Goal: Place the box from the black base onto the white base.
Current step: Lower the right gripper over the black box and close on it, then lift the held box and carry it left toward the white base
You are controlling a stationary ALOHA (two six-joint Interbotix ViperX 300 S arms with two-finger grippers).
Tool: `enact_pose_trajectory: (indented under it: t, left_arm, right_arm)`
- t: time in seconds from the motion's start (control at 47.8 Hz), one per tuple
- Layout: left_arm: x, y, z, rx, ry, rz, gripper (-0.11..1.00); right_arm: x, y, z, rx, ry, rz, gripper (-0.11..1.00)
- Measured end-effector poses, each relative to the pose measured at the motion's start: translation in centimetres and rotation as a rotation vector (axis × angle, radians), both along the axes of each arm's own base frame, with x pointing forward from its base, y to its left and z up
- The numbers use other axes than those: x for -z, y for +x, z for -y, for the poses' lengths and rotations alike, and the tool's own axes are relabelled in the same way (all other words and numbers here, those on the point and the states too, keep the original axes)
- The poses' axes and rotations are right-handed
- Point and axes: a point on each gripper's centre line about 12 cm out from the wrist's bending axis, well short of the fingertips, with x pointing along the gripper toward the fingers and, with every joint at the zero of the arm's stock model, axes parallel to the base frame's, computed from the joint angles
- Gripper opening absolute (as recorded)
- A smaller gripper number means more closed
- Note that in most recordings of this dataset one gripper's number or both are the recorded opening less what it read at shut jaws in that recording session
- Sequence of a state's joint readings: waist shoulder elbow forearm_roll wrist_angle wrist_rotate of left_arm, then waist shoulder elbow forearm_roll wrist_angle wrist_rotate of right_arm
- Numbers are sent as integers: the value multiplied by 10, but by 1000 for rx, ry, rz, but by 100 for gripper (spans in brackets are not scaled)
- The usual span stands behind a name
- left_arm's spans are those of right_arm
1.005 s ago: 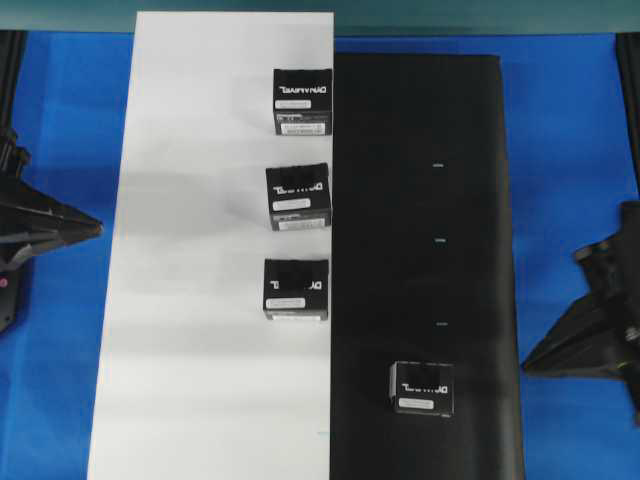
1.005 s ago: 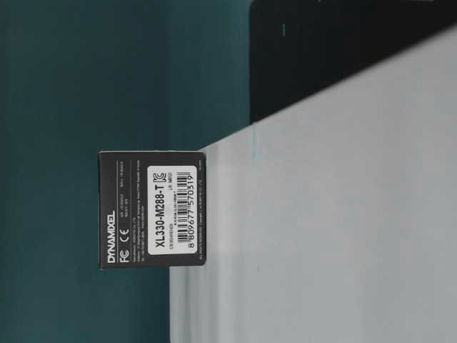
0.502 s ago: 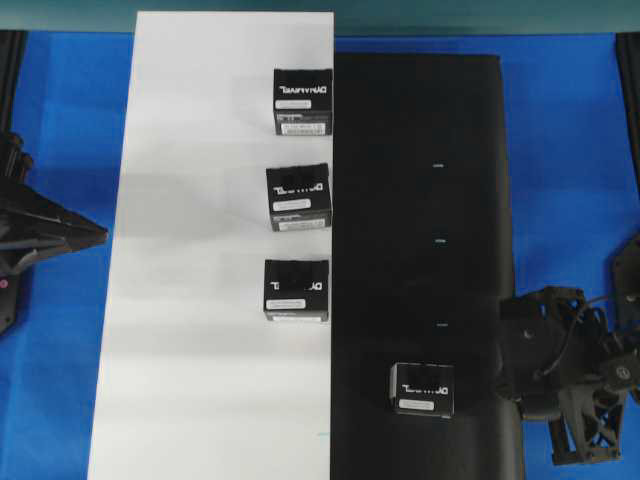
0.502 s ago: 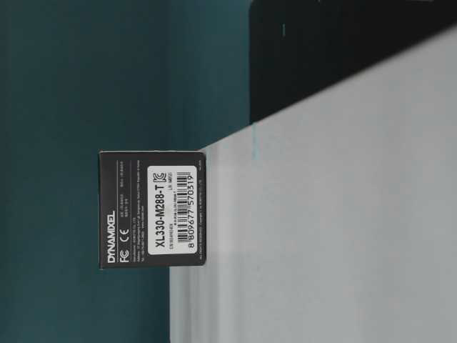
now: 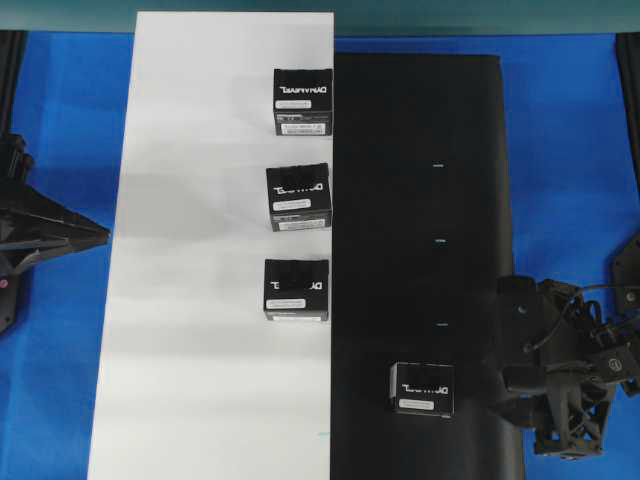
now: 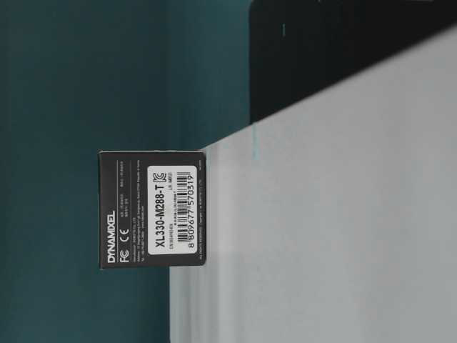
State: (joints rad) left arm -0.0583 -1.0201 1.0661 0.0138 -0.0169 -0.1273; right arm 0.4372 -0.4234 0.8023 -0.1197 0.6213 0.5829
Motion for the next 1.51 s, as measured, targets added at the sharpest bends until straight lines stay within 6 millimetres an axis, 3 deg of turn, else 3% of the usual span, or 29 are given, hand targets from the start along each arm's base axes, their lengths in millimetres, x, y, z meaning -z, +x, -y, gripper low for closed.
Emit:
enact_pose_trajectory:
  t: [0.105, 0.502, 0.9, 1.507]
  left_arm:
    - [2, 0, 0, -2, 0, -5, 0]
    - [3, 0, 0, -5, -94, -18, 0]
    - [3, 0, 0, -4, -111, -20, 0]
    - [3, 0, 2, 6, -114, -23, 0]
  right_arm:
    - [4, 3, -1, -2, 7, 13, 100]
    - [30, 18, -8, 0, -7, -33, 100]
    - [37, 28, -7, 0, -36, -46, 100]
    - [50, 59, -5, 7, -79, -42, 100]
